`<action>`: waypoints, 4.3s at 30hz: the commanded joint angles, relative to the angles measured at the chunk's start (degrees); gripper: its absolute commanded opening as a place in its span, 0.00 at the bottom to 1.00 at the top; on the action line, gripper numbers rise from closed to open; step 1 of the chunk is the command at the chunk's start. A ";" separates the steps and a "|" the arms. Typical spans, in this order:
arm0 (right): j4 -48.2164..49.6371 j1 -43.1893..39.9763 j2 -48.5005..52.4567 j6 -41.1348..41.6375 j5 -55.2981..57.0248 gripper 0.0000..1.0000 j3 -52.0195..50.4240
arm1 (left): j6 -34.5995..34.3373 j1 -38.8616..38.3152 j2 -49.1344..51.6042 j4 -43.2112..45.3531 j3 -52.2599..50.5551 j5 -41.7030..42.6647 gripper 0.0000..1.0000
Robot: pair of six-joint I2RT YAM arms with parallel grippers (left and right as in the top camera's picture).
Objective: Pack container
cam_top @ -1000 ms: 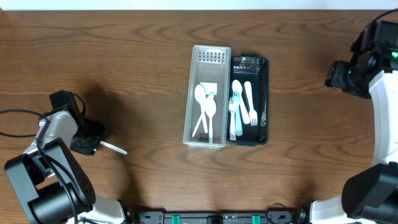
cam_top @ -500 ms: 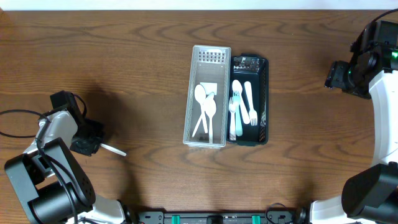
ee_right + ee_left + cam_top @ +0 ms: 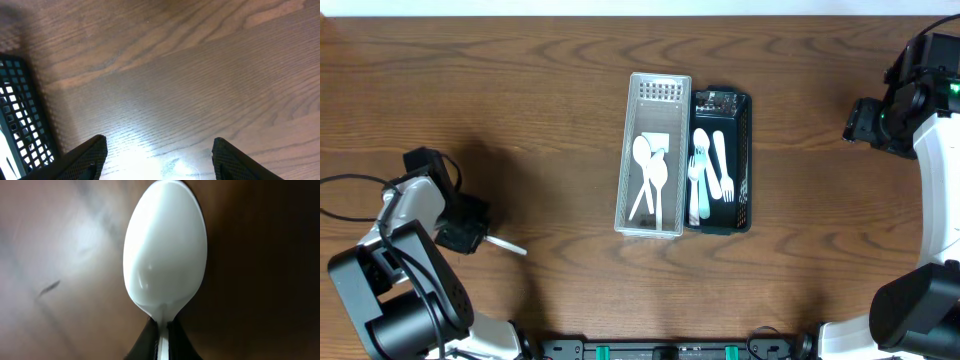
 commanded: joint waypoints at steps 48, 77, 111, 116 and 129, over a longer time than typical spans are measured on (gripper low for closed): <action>0.68 -2.03 0.28 -0.81 -0.15 0.72 -0.24 | 32.00 -57.13 3.30 1.73 31.93 -3.72 0.64; 37.31 9.01 -1.97 -15.34 -1.60 0.99 -0.24 | 32.63 -22.05 -11.67 18.10 34.07 -14.64 0.98; 39.76 9.88 -74.62 -17.11 -4.59 0.99 -61.09 | 33.94 -27.87 -75.65 24.35 -21.97 -14.47 0.98; 34.05 9.88 -74.62 -17.11 -4.59 0.99 -61.09 | 33.94 -27.85 -74.73 24.30 -21.97 -14.47 0.98; 15.76 9.88 -74.62 -17.09 -4.59 0.99 -61.09 | 33.94 -27.85 -74.64 24.33 -21.97 -14.47 0.98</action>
